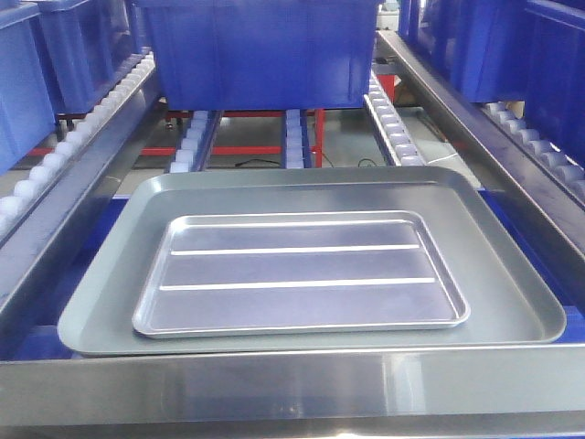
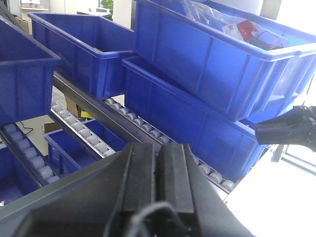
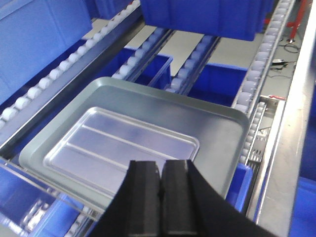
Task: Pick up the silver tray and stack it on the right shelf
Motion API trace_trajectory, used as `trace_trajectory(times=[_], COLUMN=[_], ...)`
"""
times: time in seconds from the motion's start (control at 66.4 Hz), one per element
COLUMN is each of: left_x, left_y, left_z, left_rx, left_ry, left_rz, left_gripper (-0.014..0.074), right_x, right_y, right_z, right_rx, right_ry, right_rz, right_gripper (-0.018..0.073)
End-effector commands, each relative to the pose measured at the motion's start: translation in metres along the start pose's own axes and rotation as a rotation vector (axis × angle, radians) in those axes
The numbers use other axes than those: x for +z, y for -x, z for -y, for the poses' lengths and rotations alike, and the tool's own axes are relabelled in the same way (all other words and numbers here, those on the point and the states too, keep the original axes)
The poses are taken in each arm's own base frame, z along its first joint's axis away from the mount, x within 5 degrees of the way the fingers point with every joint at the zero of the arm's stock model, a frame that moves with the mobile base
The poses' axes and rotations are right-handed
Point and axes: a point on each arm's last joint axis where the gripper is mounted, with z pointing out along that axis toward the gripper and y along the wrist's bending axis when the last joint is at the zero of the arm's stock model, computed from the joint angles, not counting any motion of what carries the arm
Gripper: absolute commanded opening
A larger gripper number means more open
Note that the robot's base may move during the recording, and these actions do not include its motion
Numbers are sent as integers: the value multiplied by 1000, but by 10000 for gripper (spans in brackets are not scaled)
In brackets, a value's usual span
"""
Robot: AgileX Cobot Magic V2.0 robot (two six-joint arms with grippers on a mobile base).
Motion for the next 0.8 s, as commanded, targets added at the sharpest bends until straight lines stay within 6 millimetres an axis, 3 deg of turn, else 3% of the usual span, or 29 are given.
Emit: trace_trajectory(times=[0.0,0.105,0.316,0.527,0.784], left_x=[0,0,0,0,0], left_y=[11,11,11,11,11], left_z=[4,4,4,4,4], left_rx=[15,15,15,15,15], left_ry=[-36,-36,-36,-36,-43], left_rz=[39,39,39,39,41], left_gripper=[-91,-91,-91,-91,-91], right_x=[-8,-12,-18,-21,-18], right_y=[7,-17,-58,-88,-94], right_z=[0,9,24,26,28], right_rx=[-33,-56,-44,-49,-44], right_ry=[17,-67,-261,-292,-297], right_rz=[207,338,381,419,383], right_gripper=[50,50,50,50,50])
